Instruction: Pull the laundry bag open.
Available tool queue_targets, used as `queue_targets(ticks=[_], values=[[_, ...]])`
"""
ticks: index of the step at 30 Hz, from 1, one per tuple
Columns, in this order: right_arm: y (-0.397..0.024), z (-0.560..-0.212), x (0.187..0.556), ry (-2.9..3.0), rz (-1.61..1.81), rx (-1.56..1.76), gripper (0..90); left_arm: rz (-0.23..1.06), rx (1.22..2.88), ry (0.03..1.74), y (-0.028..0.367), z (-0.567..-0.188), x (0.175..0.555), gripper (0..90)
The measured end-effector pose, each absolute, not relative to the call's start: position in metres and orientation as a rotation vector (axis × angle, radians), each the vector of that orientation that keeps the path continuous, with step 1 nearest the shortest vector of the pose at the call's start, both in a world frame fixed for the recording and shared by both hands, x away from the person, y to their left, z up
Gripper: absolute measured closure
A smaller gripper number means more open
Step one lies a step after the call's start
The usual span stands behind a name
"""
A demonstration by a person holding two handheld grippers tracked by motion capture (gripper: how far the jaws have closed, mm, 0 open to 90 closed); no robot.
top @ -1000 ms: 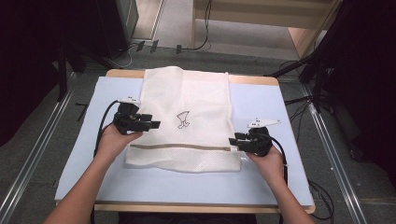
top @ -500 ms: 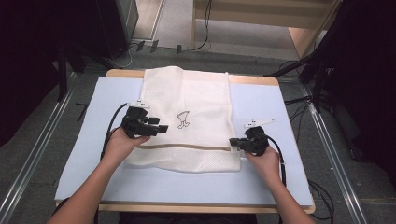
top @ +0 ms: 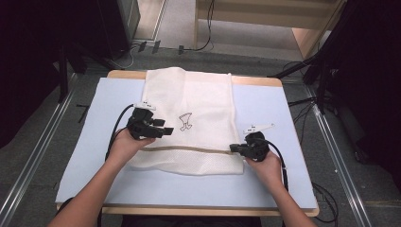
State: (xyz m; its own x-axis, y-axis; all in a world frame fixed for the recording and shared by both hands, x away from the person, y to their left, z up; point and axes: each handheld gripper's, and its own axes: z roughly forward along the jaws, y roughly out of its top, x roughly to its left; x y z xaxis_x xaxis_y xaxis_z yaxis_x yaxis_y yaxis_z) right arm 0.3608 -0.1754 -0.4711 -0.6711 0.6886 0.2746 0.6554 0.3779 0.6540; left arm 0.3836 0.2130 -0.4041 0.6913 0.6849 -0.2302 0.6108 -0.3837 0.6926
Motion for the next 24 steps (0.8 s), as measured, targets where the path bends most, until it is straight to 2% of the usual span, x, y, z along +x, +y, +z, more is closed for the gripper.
queue_targets(ticks=[16, 24], values=[[-0.178, -0.469, 0.353, 2.626, 1.188, 1.247, 90.0, 0.116, 2.100, 0.990, 0.214, -0.404, 0.385, 42.8], [-0.162, -0.462, 0.347, 2.637, 1.226, 1.157, 90.0, 0.117, 2.100, 0.979, 0.212, -0.403, 0.384, 42.8]])
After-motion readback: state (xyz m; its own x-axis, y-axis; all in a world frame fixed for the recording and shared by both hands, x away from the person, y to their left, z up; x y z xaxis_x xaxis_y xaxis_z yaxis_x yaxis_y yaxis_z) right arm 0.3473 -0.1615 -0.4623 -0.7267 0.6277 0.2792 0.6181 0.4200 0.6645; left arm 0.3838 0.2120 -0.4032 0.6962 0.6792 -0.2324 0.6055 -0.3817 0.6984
